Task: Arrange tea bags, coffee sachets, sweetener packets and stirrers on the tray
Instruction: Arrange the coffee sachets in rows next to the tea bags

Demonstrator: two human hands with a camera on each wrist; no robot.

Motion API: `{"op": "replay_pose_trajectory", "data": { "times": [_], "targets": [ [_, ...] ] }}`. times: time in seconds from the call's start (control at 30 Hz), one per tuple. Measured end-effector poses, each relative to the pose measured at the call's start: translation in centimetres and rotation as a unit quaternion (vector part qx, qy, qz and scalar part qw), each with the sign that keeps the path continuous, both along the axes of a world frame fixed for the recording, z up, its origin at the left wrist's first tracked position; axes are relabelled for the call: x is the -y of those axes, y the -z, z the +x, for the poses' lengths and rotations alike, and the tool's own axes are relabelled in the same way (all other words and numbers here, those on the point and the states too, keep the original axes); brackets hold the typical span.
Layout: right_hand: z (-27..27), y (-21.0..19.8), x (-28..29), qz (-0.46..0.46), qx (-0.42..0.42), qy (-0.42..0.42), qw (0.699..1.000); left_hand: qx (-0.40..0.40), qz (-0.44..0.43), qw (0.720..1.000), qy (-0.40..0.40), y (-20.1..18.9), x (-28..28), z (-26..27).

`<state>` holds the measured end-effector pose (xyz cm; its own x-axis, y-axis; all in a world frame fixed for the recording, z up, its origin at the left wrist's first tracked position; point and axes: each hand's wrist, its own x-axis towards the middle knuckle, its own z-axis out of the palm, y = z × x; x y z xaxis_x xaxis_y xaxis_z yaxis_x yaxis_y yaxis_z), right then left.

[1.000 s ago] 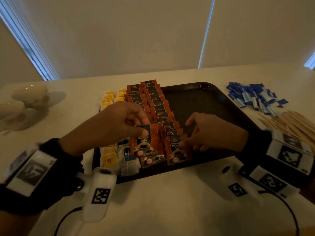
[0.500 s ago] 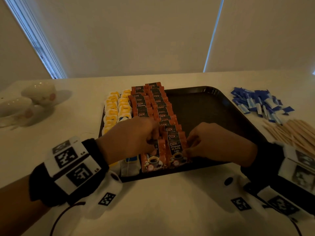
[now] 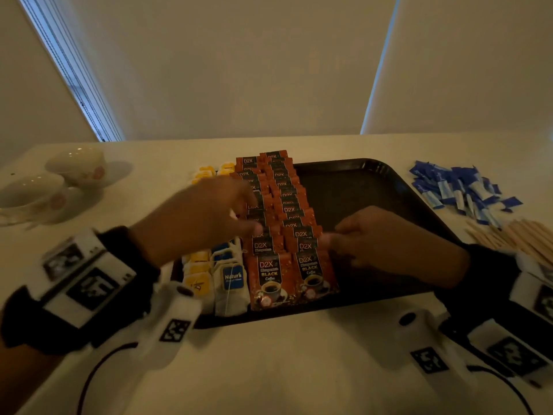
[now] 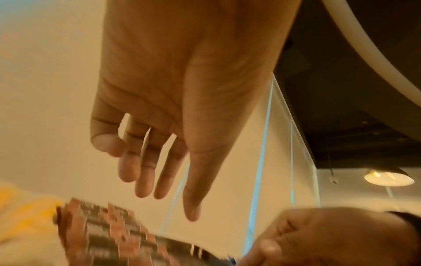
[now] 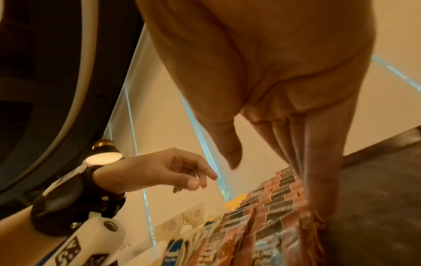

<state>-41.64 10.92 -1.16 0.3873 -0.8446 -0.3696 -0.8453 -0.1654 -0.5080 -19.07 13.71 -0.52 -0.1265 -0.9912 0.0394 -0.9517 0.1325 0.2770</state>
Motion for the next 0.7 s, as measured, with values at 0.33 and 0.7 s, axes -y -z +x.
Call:
{"op": "replay_pose_trajectory", "data": {
  "times": [0.33,0.7],
  "targets": [
    [1.5,0.3,0.8,0.265,0.349,0.211,0.874,-0.085,-0.089,0.986,-0.111,-2.4,0.0,4.3],
    [2.3,0.9,2.0,0.228,0.342,0.240,0.880,-0.088,-0.062,0.987,-0.119,-2.1,-0.3,4.5]
  ]
}}
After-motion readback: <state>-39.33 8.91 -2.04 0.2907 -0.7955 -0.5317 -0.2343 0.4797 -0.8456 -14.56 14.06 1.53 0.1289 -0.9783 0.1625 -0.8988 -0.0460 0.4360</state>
